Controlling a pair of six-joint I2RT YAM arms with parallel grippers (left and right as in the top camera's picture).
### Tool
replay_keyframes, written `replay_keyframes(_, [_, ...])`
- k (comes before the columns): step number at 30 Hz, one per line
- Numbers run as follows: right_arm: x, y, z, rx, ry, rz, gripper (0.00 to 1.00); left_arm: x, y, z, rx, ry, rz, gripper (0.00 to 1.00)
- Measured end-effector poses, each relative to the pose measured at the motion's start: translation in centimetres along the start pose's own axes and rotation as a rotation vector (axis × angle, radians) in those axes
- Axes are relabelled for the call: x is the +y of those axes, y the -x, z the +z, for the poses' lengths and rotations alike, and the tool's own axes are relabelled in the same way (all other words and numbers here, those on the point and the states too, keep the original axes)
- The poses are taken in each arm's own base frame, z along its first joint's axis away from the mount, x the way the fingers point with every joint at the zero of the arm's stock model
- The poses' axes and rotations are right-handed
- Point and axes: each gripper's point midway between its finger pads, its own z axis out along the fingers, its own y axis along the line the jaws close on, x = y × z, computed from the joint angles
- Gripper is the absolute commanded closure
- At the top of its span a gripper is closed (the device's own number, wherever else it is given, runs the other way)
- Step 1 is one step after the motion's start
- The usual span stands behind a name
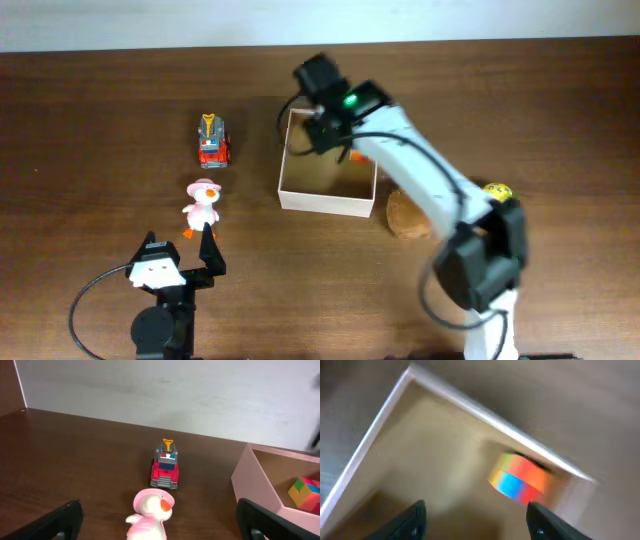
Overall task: Pack container
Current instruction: 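Move right gripper out of box toward the brown plush capybara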
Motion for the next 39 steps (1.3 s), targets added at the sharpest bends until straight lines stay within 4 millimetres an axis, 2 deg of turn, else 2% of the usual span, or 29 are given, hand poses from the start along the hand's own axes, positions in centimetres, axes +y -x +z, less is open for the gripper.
replay_keyframes(3, [-4.1,0.3,-4.7,-0.033,-0.047,0.125,0.26,0.0,0.0,0.0,0.0,0.0,0.0,0.01])
replay_keyframes(6, [-8.4,-1.5,-7.9,-0.006,-0.102,0.241,0.17,0.0,0.0,0.0,0.0,0.0,0.0,0.01])
replay_keyframes(7, [-9.6,-2.1,-8.5,0.007,-0.118,0.272,0.11,0.0,0.0,0.0,0.0,0.0,0.0,0.01])
replay_keyframes(10, [-12.8,-3.9,-9.2,0.059,-0.163,0.348,0.06,0.0,0.0,0.0,0.0,0.0,0.0,0.01])
replay_keyframes(14, [-14.9,-6.0,-9.3,0.136,-0.199,0.39,0.02,0.0,0.0,0.0,0.0,0.0,0.0,0.01])
replay_keyframes(18, [-15.3,-6.9,-9.0,0.169,-0.208,0.4,0.01,0.0,0.0,0.0,0.0,0.0,0.0,0.01])
replay_keyframes(22, [-14.8,-7.8,-7.7,0.206,-0.195,0.395,0.01,0.0,0.0,0.0,0.0,0.0,0.0,0.01])
replay_keyframes(28, [-13.1,-9.2,-3.9,0.248,-0.123,0.398,0.01,0.0,0.0,0.0,0.0,0.0,0.0,0.01])
replay_keyframes(35, [-11.4,-12.4,0.4,0.317,-0.071,0.376,0.01,0.0,0.0,0.0,0.0,0.0,0.0,0.01])
replay_keyframes(39, [-10.2,-12.9,3.0,0.291,-0.011,0.348,0.01,0.0,0.0,0.0,0.0,0.0,0.0,0.01])
